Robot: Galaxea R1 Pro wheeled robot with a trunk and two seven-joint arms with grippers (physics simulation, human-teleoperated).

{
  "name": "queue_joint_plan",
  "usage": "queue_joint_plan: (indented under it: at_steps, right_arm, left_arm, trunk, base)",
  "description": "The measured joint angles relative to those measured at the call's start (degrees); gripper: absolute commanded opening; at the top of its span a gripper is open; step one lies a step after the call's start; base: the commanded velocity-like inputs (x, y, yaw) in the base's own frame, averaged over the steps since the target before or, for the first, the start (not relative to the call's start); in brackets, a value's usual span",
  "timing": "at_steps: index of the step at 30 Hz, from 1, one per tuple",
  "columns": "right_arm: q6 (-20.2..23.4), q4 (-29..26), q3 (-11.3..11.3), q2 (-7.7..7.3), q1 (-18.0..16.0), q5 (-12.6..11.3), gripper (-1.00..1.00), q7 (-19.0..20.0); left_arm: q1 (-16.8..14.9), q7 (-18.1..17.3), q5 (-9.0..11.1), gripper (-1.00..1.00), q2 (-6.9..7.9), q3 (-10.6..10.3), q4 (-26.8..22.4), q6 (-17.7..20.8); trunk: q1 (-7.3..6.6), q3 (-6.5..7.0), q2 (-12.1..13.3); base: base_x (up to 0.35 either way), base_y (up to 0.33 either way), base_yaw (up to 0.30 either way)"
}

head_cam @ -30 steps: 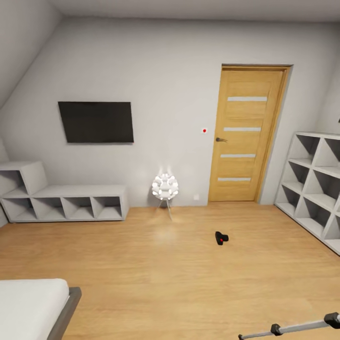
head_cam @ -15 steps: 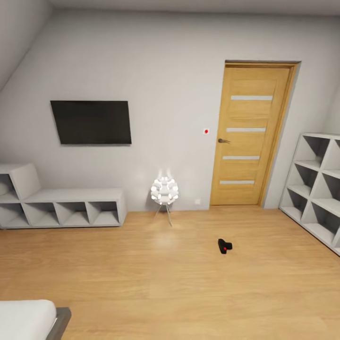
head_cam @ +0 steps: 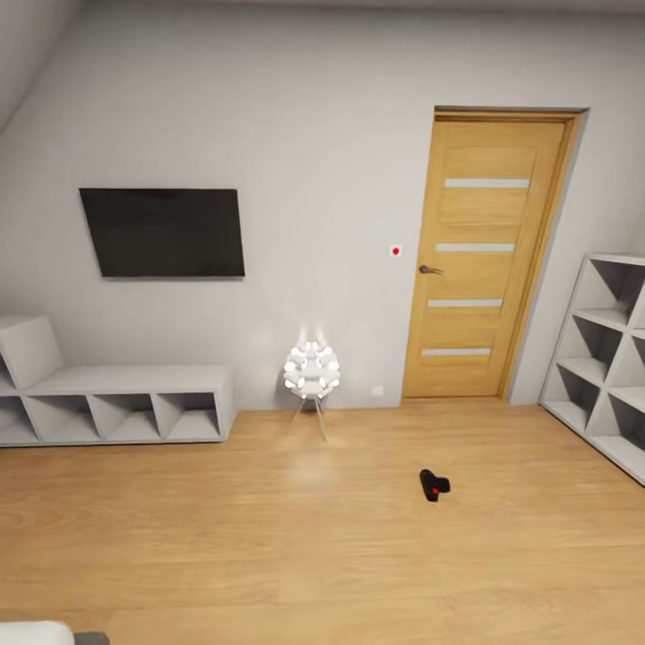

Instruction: Attach the digital camera to the camera tripod in the bedroom.

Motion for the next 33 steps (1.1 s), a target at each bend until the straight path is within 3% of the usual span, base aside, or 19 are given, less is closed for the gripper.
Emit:
queue_joint_plan:
  at_steps: [33]
  right_arm:
    - [-0.04,0.0,0.08,-0.1,-0.02,0.6,1.0,0.0]
  left_arm:
    - [0.0,0.0,-0.05,1.0,-0.04,-0.01,0.0,0.02]
  trunk:
    - [0.0,0.0,0.0]
  base:
    - [0.331,0.042,0.0]
